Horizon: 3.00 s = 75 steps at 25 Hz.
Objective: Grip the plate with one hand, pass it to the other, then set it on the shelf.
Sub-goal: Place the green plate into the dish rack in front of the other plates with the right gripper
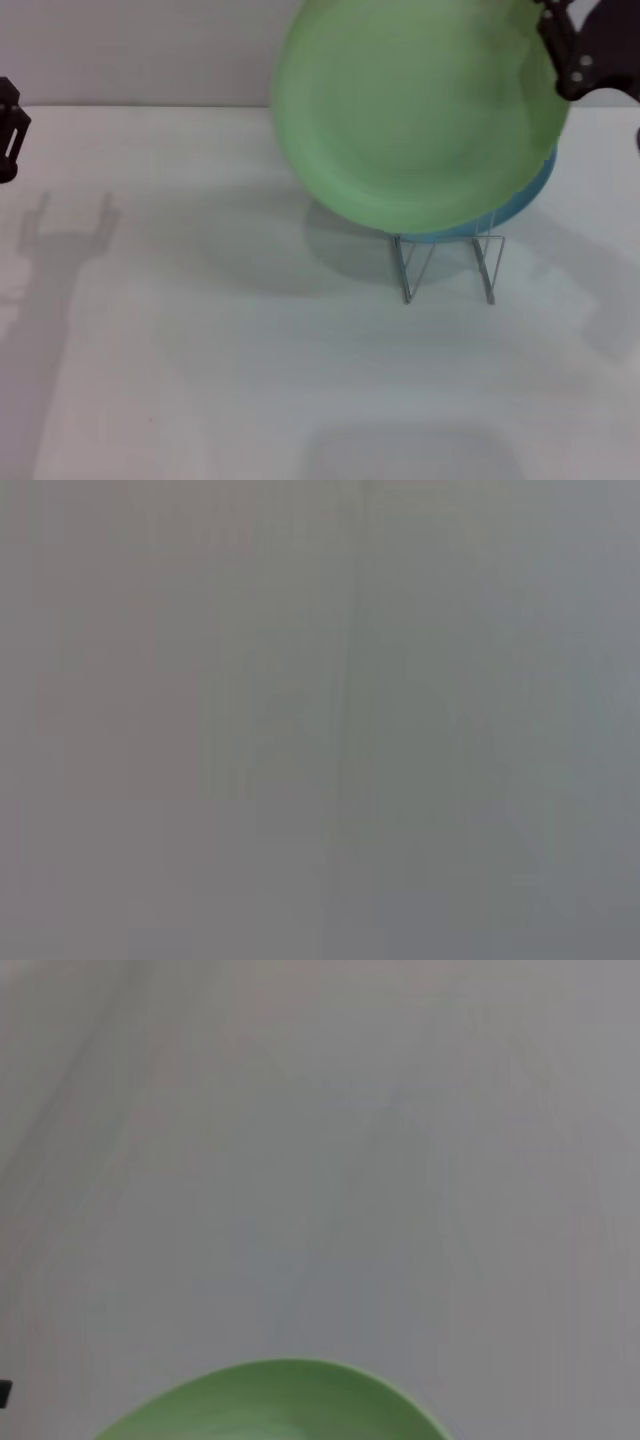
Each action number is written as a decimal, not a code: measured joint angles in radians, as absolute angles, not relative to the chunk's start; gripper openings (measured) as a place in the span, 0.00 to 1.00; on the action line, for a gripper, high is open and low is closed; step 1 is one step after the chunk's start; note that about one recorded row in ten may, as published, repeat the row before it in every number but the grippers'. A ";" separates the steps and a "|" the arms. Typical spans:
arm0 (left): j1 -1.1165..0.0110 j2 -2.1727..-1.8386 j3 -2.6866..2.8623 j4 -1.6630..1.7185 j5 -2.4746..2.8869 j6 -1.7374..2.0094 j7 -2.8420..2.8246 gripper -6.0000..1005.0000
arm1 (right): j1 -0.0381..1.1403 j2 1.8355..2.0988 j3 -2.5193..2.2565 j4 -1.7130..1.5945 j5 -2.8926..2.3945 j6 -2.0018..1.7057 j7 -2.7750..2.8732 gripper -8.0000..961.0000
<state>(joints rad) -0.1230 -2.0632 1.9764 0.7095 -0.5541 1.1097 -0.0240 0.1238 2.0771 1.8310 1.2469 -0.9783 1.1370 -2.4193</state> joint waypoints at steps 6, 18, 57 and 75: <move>-0.123 -2.063 1.992 0.695 -0.554 1.114 -0.061 0.81 | 0.133 2.075 1.911 1.181 -0.991 1.190 -2.559 0.03; -0.128 -2.066 2.035 0.676 -0.554 1.118 -0.079 0.81 | 0.201 2.071 2.085 1.134 -1.138 1.327 -2.665 0.02; -0.171 -2.066 2.079 0.647 -0.554 1.122 -0.091 0.81 | 0.302 2.069 2.177 1.035 -1.267 1.361 -2.796 0.05; -0.166 -2.068 2.095 0.637 -0.554 1.141 -0.091 0.81 | 0.290 2.071 2.169 1.039 -1.291 1.376 -2.806 0.07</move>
<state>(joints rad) -0.1659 -2.0677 2.0948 0.6365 -0.5538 1.1415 -0.0908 0.2899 2.0715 2.1693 1.0388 -1.2909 1.3758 -2.8059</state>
